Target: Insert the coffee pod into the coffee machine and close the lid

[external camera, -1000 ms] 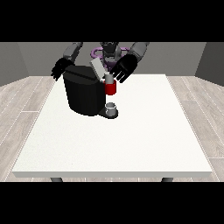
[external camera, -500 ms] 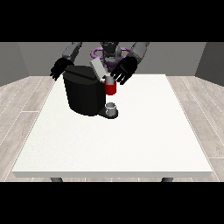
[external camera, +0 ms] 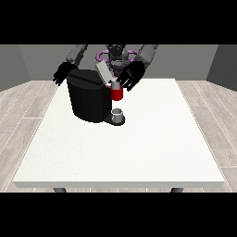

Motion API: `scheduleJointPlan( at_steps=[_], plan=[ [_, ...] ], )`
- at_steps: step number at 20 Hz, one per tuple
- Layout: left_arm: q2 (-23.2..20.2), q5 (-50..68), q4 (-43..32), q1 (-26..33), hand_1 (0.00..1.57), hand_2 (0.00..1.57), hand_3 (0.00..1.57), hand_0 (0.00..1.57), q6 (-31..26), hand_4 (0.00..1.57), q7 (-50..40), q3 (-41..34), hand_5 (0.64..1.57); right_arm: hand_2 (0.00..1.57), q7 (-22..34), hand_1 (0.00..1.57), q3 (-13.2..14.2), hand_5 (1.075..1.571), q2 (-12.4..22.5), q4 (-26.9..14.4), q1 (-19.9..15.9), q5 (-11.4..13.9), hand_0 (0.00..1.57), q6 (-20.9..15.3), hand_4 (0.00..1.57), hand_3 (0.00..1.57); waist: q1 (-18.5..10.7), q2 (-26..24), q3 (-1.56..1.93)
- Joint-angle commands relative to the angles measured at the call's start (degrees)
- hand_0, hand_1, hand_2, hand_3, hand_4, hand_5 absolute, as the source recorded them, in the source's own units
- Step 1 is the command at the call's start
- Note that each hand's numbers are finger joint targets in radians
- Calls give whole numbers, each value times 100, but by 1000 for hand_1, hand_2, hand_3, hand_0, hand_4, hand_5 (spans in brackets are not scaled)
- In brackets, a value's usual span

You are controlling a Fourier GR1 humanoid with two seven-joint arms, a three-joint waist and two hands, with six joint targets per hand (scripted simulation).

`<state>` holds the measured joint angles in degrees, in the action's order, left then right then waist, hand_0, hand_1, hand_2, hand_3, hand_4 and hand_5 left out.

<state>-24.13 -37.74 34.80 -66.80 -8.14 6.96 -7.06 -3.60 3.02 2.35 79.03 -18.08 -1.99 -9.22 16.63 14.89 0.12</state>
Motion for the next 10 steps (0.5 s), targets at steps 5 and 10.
scheduleJointPlan(
  at_steps=[5, 10],
  plan=[
    [-106, -162, -1, -82, 1118, 1158, 990, 1118, 13, 442, 78, 62, 1571, 0, -179, 0, 80, 1571, 21, -74, -45, 9, 0, -52, 397, 0, -10, 183, -10],
    [74, -290, 151, 209, 1051, 1118, 953, 1051, 81, 365, 273, 250, 1571, 0, -117, 0, 396, 1571, 222, -227, -79, -242, 0, 87, 438, 0, -245, -9, -9]
  ],
)
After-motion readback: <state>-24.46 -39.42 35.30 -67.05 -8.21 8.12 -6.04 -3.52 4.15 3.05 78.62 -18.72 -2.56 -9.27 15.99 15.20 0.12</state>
